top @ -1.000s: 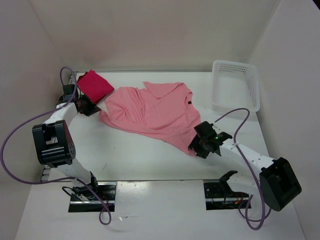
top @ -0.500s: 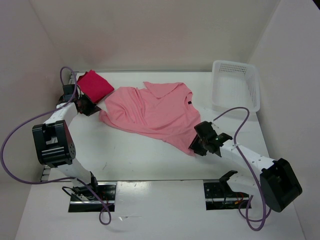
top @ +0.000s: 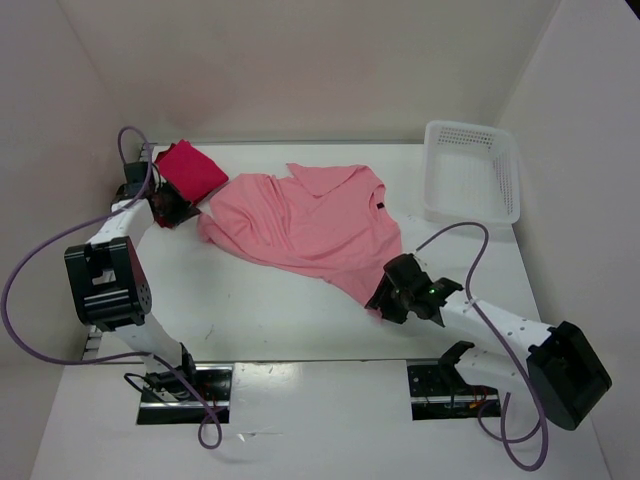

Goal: Fold and stack the t-shirts
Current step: Flatten out the tshirt

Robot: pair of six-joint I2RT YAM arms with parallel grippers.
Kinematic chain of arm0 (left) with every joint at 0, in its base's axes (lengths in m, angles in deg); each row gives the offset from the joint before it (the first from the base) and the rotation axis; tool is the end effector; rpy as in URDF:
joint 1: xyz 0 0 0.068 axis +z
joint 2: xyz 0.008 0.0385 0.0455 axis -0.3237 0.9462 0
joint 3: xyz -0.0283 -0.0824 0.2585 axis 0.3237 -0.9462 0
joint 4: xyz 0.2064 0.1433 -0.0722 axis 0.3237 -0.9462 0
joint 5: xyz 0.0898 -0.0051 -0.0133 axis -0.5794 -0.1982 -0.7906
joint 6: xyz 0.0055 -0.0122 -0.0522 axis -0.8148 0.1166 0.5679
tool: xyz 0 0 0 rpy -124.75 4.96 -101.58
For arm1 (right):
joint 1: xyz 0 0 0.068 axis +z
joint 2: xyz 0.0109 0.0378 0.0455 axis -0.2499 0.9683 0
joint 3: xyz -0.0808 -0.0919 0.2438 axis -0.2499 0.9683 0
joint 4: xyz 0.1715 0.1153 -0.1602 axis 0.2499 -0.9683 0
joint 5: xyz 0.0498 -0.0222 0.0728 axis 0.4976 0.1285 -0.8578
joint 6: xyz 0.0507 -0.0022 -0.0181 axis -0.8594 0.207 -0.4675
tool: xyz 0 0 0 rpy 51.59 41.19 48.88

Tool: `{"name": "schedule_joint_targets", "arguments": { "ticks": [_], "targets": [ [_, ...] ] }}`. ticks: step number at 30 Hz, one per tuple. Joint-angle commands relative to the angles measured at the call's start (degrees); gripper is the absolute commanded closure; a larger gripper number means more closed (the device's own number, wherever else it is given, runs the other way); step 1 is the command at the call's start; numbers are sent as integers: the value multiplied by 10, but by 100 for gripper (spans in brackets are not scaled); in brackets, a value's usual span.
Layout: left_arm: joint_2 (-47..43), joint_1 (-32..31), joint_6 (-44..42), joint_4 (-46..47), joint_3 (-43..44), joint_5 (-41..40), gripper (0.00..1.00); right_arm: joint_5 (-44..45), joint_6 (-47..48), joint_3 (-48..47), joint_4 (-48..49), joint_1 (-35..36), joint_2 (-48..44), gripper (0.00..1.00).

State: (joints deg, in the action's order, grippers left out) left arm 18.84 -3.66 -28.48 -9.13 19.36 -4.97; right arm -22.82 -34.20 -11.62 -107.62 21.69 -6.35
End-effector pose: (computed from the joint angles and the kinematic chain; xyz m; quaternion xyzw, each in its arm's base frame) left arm 0.3595 0.0870 0.2272 -0.3720 0.8413 -0.2109 0.3308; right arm 0.1494 0.1077 0.1587 0.2198 0.9375 0.1943 0.1873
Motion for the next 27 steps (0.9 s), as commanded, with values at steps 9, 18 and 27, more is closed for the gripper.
{"name": "schedule_joint_targets", "arguments": {
  "ticks": [9, 18, 27],
  "targets": [
    [75, 0, 14, 11, 112, 1, 100, 48, 1, -24, -19, 49, 54, 47],
    [64, 0, 14, 29, 85, 7, 100, 75, -12, -65, -51, 66, 82, 73],
    [64, 0, 14, 18, 79, 1, 100, 49, -7, -77, -58, 79, 55, 100]
  ]
}}
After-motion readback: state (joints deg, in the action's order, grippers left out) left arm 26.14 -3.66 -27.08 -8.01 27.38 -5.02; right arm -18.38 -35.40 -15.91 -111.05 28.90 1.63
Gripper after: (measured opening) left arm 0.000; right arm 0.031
